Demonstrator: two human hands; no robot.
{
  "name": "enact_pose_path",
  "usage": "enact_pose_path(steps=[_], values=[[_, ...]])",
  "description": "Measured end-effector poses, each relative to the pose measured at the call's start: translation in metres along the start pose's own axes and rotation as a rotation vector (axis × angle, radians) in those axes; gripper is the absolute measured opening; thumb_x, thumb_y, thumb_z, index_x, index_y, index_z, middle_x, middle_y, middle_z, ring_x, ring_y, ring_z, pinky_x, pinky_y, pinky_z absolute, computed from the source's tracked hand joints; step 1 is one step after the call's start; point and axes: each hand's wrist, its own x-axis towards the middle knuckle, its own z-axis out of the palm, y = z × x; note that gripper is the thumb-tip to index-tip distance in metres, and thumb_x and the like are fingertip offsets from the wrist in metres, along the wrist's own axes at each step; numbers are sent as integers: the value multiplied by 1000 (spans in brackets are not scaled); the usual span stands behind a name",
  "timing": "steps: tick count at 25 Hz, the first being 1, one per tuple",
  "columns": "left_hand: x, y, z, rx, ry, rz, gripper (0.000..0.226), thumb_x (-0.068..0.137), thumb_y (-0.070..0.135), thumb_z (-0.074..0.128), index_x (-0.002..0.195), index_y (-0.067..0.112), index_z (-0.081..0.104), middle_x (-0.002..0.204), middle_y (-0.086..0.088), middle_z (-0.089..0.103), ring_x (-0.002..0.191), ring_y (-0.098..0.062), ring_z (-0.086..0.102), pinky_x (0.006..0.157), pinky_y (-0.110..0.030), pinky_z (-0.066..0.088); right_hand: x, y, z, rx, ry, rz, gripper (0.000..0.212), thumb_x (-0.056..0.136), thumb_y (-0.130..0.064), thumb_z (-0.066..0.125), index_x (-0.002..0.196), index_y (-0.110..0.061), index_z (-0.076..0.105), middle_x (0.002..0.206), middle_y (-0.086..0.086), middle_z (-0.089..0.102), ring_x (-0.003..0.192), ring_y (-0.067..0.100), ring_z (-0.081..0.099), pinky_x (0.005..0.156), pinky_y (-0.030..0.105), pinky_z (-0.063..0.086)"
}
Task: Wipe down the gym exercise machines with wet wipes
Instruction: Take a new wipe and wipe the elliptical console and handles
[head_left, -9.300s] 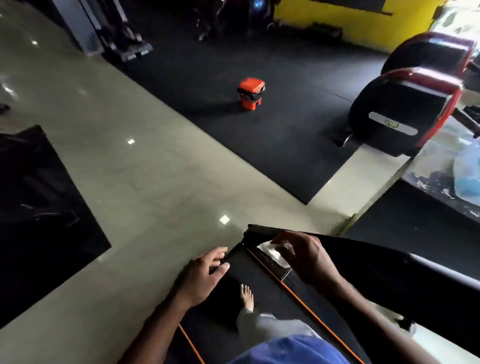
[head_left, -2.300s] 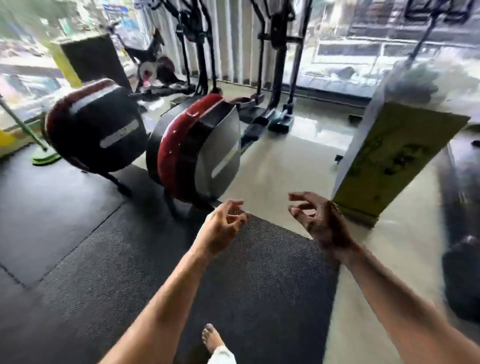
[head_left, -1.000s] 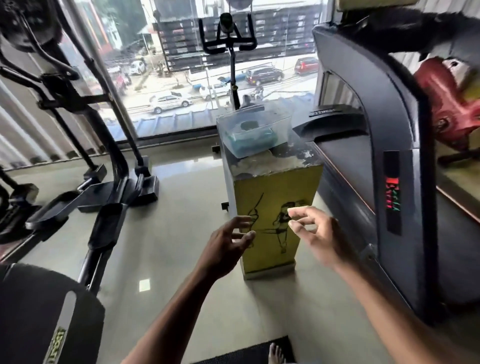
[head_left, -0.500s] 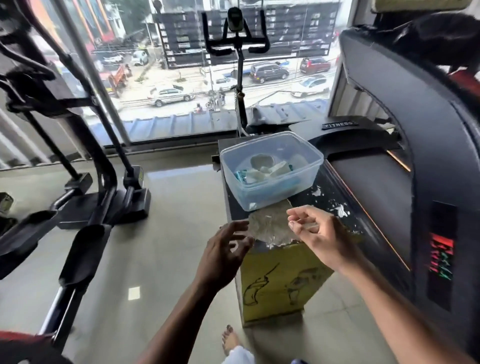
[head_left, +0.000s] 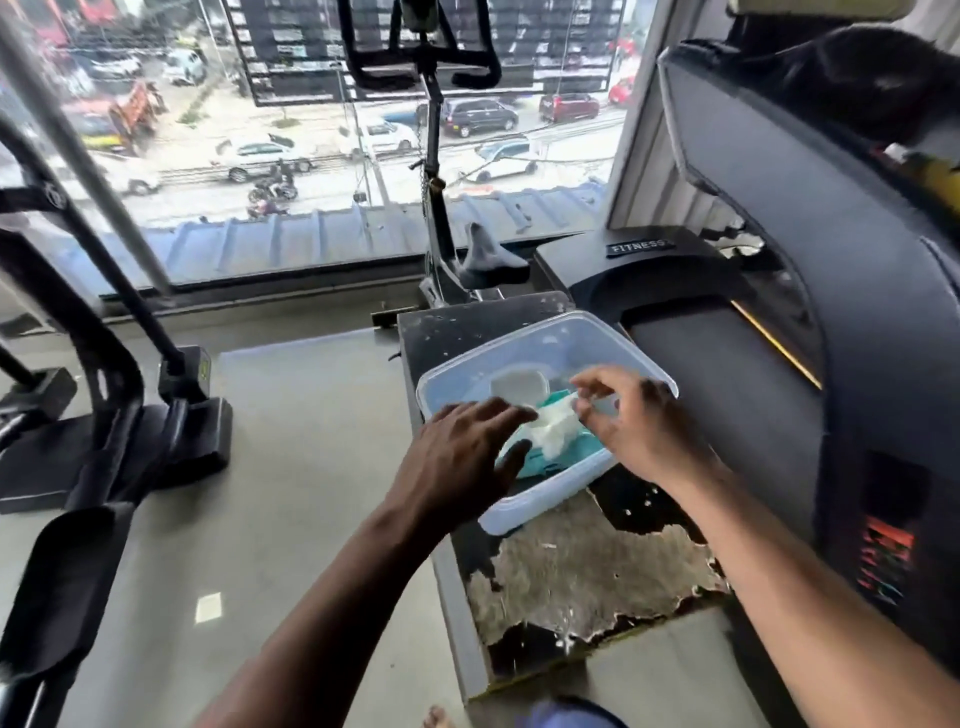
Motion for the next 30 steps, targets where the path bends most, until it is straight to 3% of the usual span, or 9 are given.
enact_pose_path(steps=[3,5,10,12,15,20,25,28,30], values=[[24,-6,5,79,-318,-4,42,105,42,50,145,29,52,143,5,58,123,-27,60,86,-39,53,58,10,16,-293,-329,155,47,92,-38,70,134,-17,61,131,8,65,121,28,60,99,39,49],[37,-9,11,160,-506,-6,52,105,44,50,154,27,40,156,4,47,135,-27,52,94,-41,53,77,21,29,-362,-460,240,48,90,-33,72,134,-17,61,132,9,65,119,27,61,94,34,47],[53,-18,26,216,-706,9,68,96,48,61,155,27,35,157,3,45,138,-27,50,98,-45,54,75,38,27,-53,-204,264,19,88,-17,68,101,-29,76,92,-6,74,80,11,67,70,23,49],[59,-22,32,177,-645,-49,59,95,42,66,147,25,44,145,0,53,128,-29,56,94,-43,54,72,41,25,-8,-170,278,20,86,-16,65,96,-32,73,82,-11,69,74,10,68,65,26,54],[63,-25,38,46,-416,-157,44,93,28,71,133,23,53,132,-3,60,112,-33,64,86,-40,54,71,44,29,38,-183,203,23,87,-16,64,104,-31,71,94,-8,71,80,10,69,70,27,56],[57,-31,42,-194,-71,-195,30,85,9,75,107,22,59,105,4,65,87,-27,65,71,-37,53,69,49,27,350,31,156,16,95,-16,69,101,-29,74,89,-13,76,81,0,70,72,21,56],[56,-31,41,-301,41,-166,21,93,10,70,109,23,67,98,11,63,78,-11,64,70,-31,53,72,48,17,580,209,195,15,94,-17,70,91,-31,74,86,-13,74,77,3,68,69,32,59],[57,-33,40,-397,100,-192,5,101,21,66,101,25,70,94,13,62,78,-11,65,70,-37,57,75,49,10,398,167,160,4,93,-32,71,95,-33,73,87,-10,69,74,-1,63,67,37,57],[60,-34,36,-455,129,-237,9,102,28,66,94,25,70,89,13,60,77,-7,63,71,-36,56,72,48,4,202,104,69,22,88,-47,70,107,-34,71,106,-6,65,95,1,63,81,35,56]])
